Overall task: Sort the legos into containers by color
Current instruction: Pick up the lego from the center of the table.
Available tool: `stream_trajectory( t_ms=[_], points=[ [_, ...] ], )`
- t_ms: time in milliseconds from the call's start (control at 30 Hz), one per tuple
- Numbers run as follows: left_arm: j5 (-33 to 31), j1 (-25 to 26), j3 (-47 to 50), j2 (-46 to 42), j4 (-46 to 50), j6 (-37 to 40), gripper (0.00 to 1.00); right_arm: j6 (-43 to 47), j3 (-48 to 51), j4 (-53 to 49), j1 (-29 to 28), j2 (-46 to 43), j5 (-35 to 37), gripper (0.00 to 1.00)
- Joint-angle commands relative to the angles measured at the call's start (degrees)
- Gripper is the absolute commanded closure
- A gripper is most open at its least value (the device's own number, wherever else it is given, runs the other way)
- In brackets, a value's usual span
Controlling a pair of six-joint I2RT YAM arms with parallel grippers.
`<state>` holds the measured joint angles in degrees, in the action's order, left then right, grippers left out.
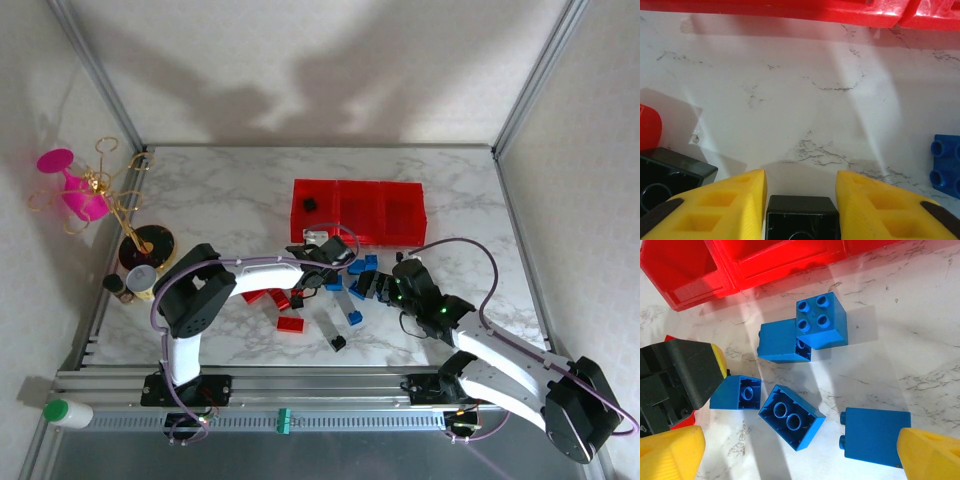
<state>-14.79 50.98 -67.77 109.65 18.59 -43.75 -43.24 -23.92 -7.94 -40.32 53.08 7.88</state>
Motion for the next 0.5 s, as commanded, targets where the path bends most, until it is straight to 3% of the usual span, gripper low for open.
stream_trajectory(
  t_ms=[0, 467],
  points=[
    [-0.1, 0.5, 0.3, -0.5, 4.9, 0.7, 0.61, 0.4, -0.9, 0.4, 0.2, -0.7, 0.6, 0.01],
    [-1.5, 0.0, 0.2, -4.0, 5.8, 0.9, 0.65, 0.6, -1.1, -0.1, 0.2, -1.8, 1.0, 0.01]
  ],
)
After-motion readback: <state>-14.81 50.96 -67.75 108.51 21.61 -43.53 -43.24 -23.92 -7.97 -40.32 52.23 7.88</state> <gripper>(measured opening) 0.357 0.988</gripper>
